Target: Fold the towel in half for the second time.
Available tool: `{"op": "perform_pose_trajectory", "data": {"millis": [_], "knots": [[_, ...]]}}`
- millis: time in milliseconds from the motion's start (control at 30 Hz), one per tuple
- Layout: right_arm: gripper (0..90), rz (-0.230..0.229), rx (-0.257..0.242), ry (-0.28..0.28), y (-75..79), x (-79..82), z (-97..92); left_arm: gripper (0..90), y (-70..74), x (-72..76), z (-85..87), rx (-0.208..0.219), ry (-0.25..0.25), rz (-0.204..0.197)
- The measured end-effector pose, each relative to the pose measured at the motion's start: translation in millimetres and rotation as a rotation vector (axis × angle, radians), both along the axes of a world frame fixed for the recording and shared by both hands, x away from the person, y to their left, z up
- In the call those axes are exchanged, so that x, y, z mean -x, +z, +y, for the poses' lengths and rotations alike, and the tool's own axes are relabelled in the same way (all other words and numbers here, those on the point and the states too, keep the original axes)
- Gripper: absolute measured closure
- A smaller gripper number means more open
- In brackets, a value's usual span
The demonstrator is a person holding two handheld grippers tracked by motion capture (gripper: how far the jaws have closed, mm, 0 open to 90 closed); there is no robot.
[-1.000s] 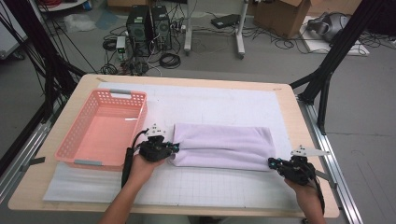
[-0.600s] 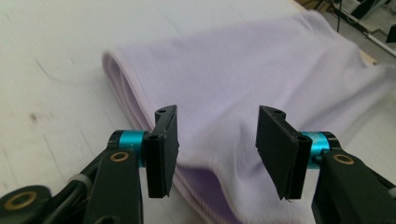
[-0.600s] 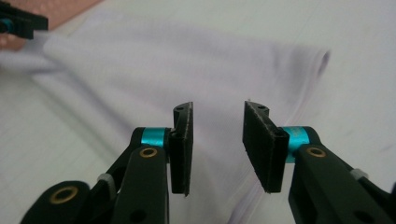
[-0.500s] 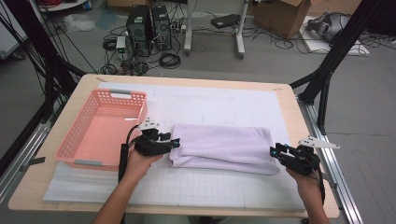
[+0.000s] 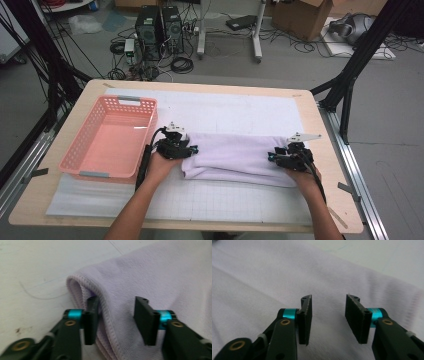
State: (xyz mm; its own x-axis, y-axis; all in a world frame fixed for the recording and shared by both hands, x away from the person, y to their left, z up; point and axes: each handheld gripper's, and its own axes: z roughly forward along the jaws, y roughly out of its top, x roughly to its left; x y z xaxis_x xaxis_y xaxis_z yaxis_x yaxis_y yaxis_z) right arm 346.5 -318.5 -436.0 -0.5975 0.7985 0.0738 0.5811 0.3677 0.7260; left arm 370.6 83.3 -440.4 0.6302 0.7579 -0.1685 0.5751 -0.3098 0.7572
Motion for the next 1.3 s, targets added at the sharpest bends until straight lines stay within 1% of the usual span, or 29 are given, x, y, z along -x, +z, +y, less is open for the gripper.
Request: {"op": "perform_pose_trajectory", "data": {"millis": [33,67,100,133,233,300,367,400,500,533,567,600,633,733,767,800,833,867,900,933,967,1000,1033,1100,1133,1167,1200,1233,1300], "knots": [[66.0,-0.002,0.017,0.004,-1.6,-1.0,2.3,70.5,0.2,0.6,-1.2,-0.005,0.004,-0.012],[75.9,-0.002,0.015,0.002,-1.6,-1.5,3.1,78.3,1.4,1.0,-1.2,-0.003,0.014,-0.029],[84.6,-0.001,0.005,-0.002,-0.8,-1.8,2.6,82.2,2.9,1.0,-0.4,0.008,0.023,-0.040],[86.9,-0.002,0.001,-0.008,0.3,-2.3,2.1,83.4,4.5,1.1,0.6,0.036,0.043,-0.054],[87.7,-0.021,-0.011,-0.029,2.9,-3.2,1.4,84.1,10.7,-0.8,7.6,0.102,0.092,-0.091],[87.6,-0.043,-0.018,-0.044,4.0,-4.7,1.0,84.6,12.0,-2.5,10.7,0.116,0.117,-0.108],[87.2,-0.060,-0.046,-0.068,5.3,-6.4,0.7,85.0,10.7,-4.7,12.1,0.117,0.137,-0.114],[87.1,-0.082,-0.048,-0.080,6.2,-7.1,1.0,85.0,9.8,-6.0,12.1,0.131,0.153,-0.115],[87.3,-0.118,-0.042,-0.128,8.9,-10.8,3.3,85.0,7.8,-12.3,13.5,0.204,0.214,-0.127],[87.5,-0.132,-0.040,-0.139,9.4,-12.5,3.9,84.9,6.0,-14.9,13.9,0.217,0.232,-0.124],[87.5,-0.145,-0.035,-0.154,9.5,-14.3,4.9,85.0,4.1,-18.2,13.1,0.216,0.242,-0.109],[87.5,-0.150,-0.028,-0.167,9.0,-16.9,5.5,84.9,3.0,-22.5,11.1,0.200,0.246,-0.098],[87.5,-0.151,-0.020,-0.188,7.7,-20.1,7.0,84.6,3.0,-24.2,9.3,0.198,0.253,-0.109],[86.4,-0.166,0.015,-0.210,4.7,-25.9,10.7,82.4,6.2,-30.1,3.9,0.182,0.265,-0.138],[81.7,-0.155,0.025,-0.209,2.9,-29.0,11.3,78.1,6.4,-30.7,4.3,0.177,0.281,-0.153],[74.0,-0.131,0.025,-0.212,1.1,-31.8,11.5,72.5,6.2,-31.2,5.9,0.177,0.304,-0.142],[67.2,-0.120,0.021,-0.215,0.6,-33.3,9.9,64.4,5.3,-32.3,8.7,0.186,0.315,-0.106],[64.9,-0.124,0.002,-0.225,1.9,-32.6,7.4,55.3,4.1,-32.9,11.2,0.198,0.317,-0.065],[64.1,-0.140,-0.029,-0.240,4.9,-31.1,3.0,51.5,3.3,-32.6,13.5,0.193,0.301,-0.042],[63.4,-0.163,-0.063,-0.267,8.4,-29.5,-2.3,50.7,2.7,-31.9,14.4,0.176,0.285,-0.035],[63.8,-0.182,-0.094,-0.292,11.8,-27.9,-8.2,49.2,2.2,-31.5,15.0,0.171,0.272,-0.022],[63.9,-0.185,-0.109,-0.313,14.4,-27.4,-13.7,48.7,1.5,-31.7,15.8,0.180,0.261,-0.003],[63.8,-0.179,-0.100,-0.327,15.8,-28.4,-18.9,48.0,0.7,-32.2,16.0,0.191,0.250,0.010],[61.7,-0.156,-0.088,-0.335,16.0,-31.4,-25.4,48.9,-1.7,-33.7,14.6,0.180,0.250,0.013],[59.2,-0.147,-0.080,-0.335,14.9,-33.3,-26.7,51.7,-3.8,-34.8,13.3,0.178,0.243,0.016],[56.8,-0.135,-0.072,-0.331,13.1,-36.0,-26.6,58.4,-6.1,-35.5,11.4,0.168,0.236,0.018],[56.0,-0.121,-0.057,-0.320,10.7,-38.8,-25.0,66.9,-7.9,-35.7,9.1,0.150,0.226,0.016],[55.0,-0.116,-0.027,-0.306,7.6,-41.8,-23.0,76.2,-8.8,-35.5,6.7,0.134,0.221,0.005],[54.3,-0.100,0.017,-0.293,1.0,-47.8,-18.3,81.8,-8.4,-35.4,3.8,0.123,0.236,-0.026]]}}
